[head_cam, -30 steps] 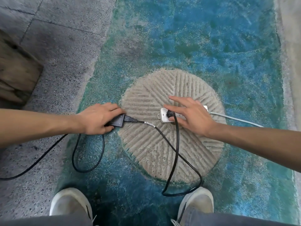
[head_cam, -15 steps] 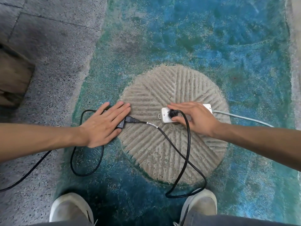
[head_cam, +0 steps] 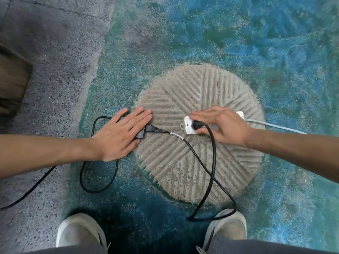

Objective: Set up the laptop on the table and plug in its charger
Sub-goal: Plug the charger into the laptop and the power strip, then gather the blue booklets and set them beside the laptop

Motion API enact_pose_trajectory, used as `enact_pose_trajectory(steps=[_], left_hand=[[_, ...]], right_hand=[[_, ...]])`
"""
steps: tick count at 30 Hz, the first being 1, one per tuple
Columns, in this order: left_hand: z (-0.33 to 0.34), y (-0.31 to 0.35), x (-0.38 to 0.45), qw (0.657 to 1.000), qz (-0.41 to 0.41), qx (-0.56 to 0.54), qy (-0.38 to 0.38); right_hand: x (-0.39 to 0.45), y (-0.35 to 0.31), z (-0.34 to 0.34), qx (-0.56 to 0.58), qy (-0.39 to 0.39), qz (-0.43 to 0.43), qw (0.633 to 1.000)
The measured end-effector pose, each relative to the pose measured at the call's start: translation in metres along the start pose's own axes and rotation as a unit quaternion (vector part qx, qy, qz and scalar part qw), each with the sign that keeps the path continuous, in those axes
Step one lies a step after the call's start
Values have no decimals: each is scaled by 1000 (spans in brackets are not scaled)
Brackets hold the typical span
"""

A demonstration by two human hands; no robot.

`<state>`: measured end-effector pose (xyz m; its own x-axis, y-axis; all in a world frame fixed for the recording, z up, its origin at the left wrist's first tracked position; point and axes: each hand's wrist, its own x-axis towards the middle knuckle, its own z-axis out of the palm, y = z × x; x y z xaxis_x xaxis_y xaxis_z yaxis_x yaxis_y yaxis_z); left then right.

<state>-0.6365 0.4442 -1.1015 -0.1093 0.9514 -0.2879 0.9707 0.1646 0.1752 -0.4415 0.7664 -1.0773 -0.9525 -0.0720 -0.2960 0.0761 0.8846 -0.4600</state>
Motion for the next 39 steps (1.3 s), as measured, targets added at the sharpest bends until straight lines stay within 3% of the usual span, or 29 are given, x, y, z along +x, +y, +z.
enact_pose_trajectory(steps=[19, 25, 32, 36, 39], left_hand=[[-8, 5, 16, 999, -7, -3, -46], [-24, 12, 20, 999, -23, -36, -25], [-102, 14, 20, 994, -96, -35, -27], [-173, 49, 13, 982, -169, -76, -31], [-228, 81, -10, 978, -171, -116, -16]], right_hand=[[-1, -1, 2, -39, -12, 22, 999], [-6, -7, -19, -66, -64, 17, 996], [-43, -48, -74, -109, -60, 122, 985], [-68, -101, -119, -99, -40, 196, 975], [-86, -149, -162, -101, -35, 229, 968]])
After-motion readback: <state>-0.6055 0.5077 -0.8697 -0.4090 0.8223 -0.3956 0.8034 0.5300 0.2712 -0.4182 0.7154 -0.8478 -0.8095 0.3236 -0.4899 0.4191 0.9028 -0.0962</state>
